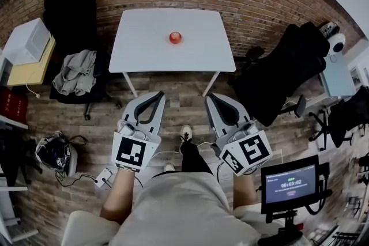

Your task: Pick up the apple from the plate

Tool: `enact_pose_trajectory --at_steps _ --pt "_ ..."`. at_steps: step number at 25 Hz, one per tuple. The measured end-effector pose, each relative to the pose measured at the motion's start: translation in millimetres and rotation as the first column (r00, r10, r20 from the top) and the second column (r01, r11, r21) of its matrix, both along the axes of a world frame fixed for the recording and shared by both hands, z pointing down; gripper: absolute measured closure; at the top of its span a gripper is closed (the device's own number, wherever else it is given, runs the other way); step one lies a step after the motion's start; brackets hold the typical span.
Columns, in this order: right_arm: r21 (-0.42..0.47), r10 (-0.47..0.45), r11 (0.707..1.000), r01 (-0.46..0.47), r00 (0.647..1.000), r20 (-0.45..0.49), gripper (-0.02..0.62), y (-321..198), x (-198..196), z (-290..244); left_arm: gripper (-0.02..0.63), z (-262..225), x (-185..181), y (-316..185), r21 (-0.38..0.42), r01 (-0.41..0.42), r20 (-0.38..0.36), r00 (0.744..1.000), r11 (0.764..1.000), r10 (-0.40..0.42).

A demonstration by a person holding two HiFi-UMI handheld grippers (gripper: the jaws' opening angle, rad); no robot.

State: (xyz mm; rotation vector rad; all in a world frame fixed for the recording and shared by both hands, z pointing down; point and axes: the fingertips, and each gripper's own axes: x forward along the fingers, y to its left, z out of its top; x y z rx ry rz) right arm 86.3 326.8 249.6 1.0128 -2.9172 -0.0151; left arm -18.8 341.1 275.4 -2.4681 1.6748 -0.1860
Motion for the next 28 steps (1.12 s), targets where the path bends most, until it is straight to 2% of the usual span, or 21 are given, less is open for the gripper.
enact_pose_trajectory --at_steps 8,14,19,28 --pt "-0.009 -0.02 1.0 0.02 1.0 0.022 0.595 -46 -16 2 0.603 5 -12 -42 -0.019 -0.006 -0.012 1.0 1.0 0.005" --pt "0.008 -0.019 1.0 0.019 1.0 0.021 0.595 -60 -19 0 0.603 8 -15 -54 -0.032 -0.006 -0.032 0.999 0.999 0.005" --pt "0.022 -0.029 0.999 0.029 0.999 0.024 0.595 -110 -23 7 0.603 18 -16 -107 -0.036 -0.012 -0.002 1.0 0.999 0.012" --pt "0.023 -0.047 0.999 0.047 0.998 0.028 0.595 -167 -38 1 0.603 12 -22 -168 -0.037 -0.046 0.014 0.999 0.998 0.046"
